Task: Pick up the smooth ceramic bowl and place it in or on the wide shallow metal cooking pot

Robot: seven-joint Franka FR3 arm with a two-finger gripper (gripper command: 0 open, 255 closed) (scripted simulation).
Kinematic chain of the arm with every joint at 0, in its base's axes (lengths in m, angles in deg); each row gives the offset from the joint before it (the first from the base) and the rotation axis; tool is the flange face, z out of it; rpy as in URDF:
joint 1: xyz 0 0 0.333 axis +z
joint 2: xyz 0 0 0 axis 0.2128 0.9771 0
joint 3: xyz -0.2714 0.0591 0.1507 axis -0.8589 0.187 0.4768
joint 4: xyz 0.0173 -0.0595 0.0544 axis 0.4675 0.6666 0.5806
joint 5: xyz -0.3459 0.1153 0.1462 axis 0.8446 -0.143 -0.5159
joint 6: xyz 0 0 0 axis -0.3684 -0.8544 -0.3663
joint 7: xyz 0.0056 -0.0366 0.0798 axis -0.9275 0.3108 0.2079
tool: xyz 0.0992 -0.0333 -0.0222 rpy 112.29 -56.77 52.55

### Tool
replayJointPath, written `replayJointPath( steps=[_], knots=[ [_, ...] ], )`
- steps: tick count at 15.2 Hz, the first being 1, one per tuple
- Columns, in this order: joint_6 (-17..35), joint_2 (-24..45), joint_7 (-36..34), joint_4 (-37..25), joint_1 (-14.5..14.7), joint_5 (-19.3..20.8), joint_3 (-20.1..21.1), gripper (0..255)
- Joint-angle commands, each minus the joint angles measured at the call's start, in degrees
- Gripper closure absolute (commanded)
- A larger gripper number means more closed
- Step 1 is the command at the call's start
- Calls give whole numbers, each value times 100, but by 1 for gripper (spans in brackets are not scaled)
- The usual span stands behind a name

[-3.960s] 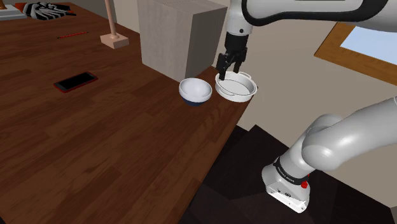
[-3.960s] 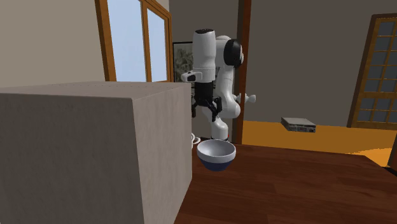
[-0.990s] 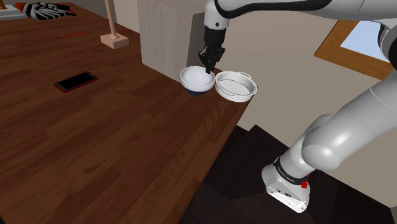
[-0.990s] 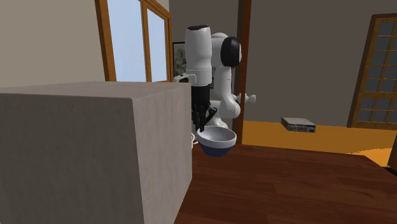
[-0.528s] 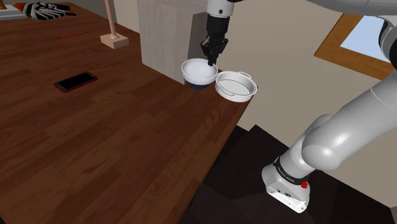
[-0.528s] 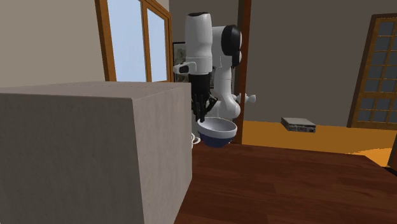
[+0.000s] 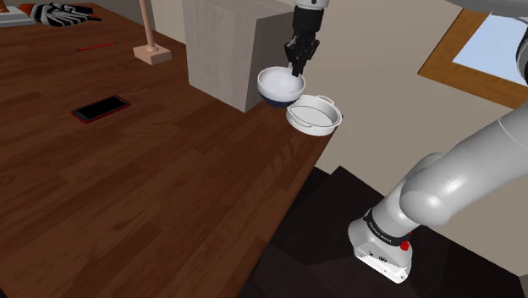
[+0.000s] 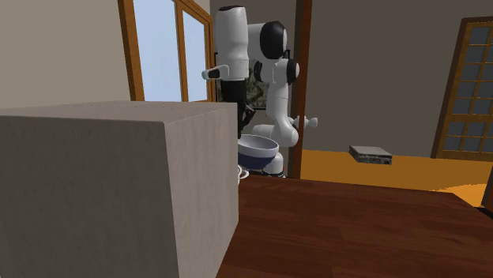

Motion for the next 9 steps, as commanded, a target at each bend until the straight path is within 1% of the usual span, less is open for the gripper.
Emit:
replayJointPath(
  steps=[1, 9],
  knots=[
    [-31, -121, 277, 88, -112, 52, -162, 255],
    [-267, -352, 1371, 46, -548, 313, -835, 255]
  ],
)
